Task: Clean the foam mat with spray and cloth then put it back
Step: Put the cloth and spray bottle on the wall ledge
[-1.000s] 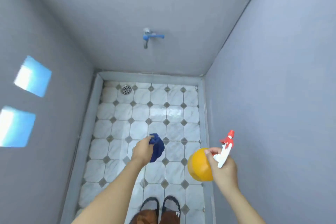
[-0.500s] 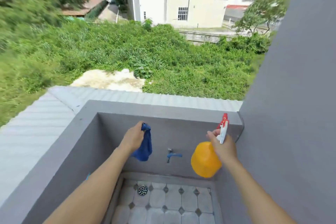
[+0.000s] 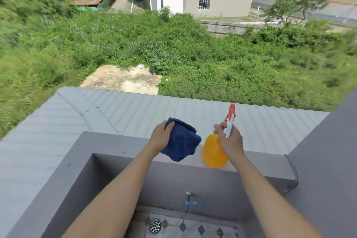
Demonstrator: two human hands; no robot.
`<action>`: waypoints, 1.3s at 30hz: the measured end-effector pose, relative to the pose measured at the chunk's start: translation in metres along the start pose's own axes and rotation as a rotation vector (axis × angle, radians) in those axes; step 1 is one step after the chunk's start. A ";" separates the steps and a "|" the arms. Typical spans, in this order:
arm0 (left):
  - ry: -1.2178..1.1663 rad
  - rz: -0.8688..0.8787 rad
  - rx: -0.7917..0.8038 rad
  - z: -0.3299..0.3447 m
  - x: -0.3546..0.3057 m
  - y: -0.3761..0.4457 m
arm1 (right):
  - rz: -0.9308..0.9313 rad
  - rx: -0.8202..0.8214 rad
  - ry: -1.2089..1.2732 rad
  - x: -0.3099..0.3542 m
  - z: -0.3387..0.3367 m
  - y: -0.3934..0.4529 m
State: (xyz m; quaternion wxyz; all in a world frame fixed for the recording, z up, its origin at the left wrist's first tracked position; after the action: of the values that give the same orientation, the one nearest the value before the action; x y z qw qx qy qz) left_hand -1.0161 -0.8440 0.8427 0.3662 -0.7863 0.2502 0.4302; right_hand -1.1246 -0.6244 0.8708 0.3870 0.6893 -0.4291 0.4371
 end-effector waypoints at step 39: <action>1.039 0.139 -0.104 0.043 0.131 0.075 | 0.065 -0.163 -0.101 -0.039 0.026 0.019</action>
State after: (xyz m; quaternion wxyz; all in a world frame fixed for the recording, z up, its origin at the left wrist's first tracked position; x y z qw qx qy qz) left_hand -1.0243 -0.8656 0.6870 0.1249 -0.8947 0.4285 0.0187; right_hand -1.1451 -0.6446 0.8289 0.4053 0.6625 -0.5043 0.3775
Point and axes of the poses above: each hand's wrist, its own y-axis towards the middle knuckle, its own z-axis out of the palm, x = y × z, the point moved 5 cm from there along y, towards the middle knuckle, and after that the axes turned 12 degrees about -z, right-handed, at the moved point
